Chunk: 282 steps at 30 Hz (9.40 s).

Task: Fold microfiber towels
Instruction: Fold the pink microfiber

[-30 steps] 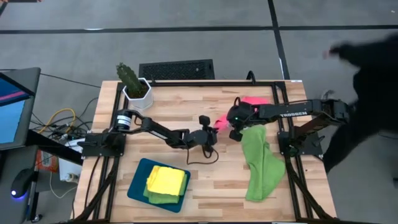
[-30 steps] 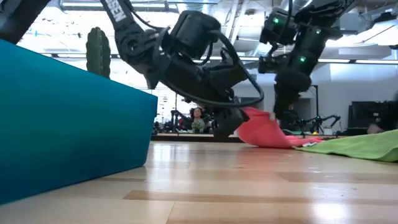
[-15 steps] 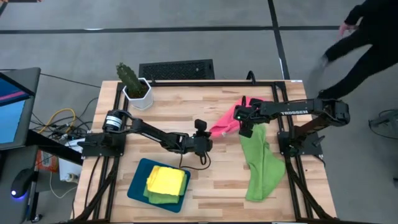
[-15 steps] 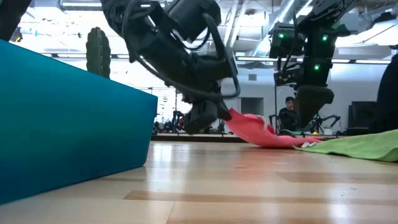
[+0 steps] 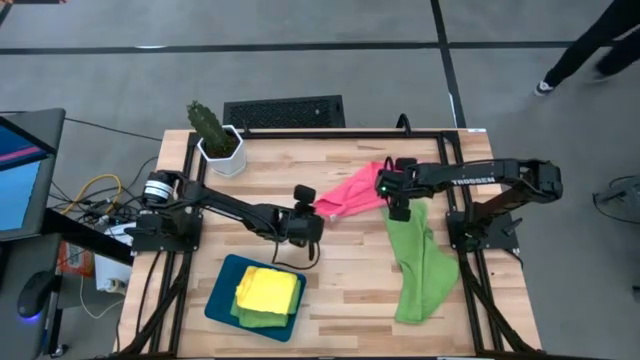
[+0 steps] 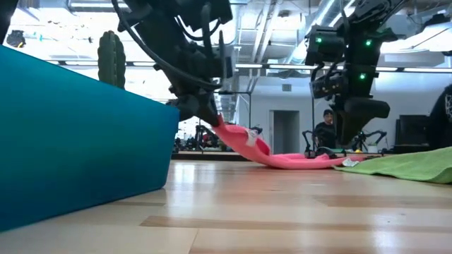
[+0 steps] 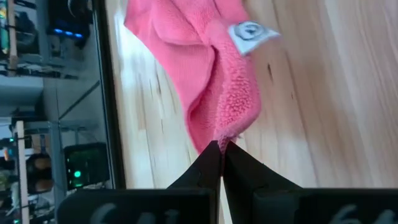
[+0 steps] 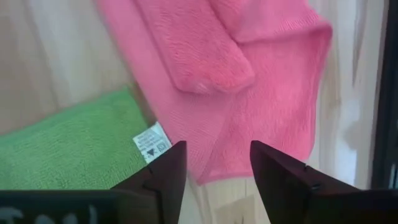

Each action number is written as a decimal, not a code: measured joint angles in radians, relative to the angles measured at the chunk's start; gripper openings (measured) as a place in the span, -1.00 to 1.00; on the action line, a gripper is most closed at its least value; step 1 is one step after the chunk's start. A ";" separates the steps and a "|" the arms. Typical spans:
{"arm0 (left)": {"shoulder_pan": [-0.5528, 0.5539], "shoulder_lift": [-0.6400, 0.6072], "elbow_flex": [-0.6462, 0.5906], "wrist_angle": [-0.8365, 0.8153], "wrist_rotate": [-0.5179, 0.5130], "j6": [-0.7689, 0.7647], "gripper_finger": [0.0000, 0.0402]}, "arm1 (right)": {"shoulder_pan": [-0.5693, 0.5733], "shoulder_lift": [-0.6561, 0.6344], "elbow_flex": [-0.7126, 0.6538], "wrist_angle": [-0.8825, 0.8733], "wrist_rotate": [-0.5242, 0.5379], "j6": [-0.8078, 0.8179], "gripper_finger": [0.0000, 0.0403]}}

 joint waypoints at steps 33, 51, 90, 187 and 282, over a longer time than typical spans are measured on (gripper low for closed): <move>0.024 -0.004 0.000 -0.067 0.038 -0.044 -1.00 | 0.029 0.103 -0.046 0.211 -0.017 -0.715 -0.10; 0.027 -0.003 -0.001 -0.063 0.049 -0.040 -1.00 | 0.046 0.177 -0.045 0.303 0.088 -0.737 -0.30; 0.026 -0.600 -0.001 -0.143 0.019 -0.171 -1.00 | 0.428 -0.345 0.289 0.145 0.738 0.009 -0.99; 0.632 -0.463 -0.511 0.299 0.460 -0.419 -1.00 | -0.159 0.066 -0.221 0.886 0.106 0.242 -0.98; 0.391 -0.234 -0.529 0.779 0.618 -0.259 -0.68 | -0.115 -0.048 -0.342 0.803 -0.155 0.060 -0.03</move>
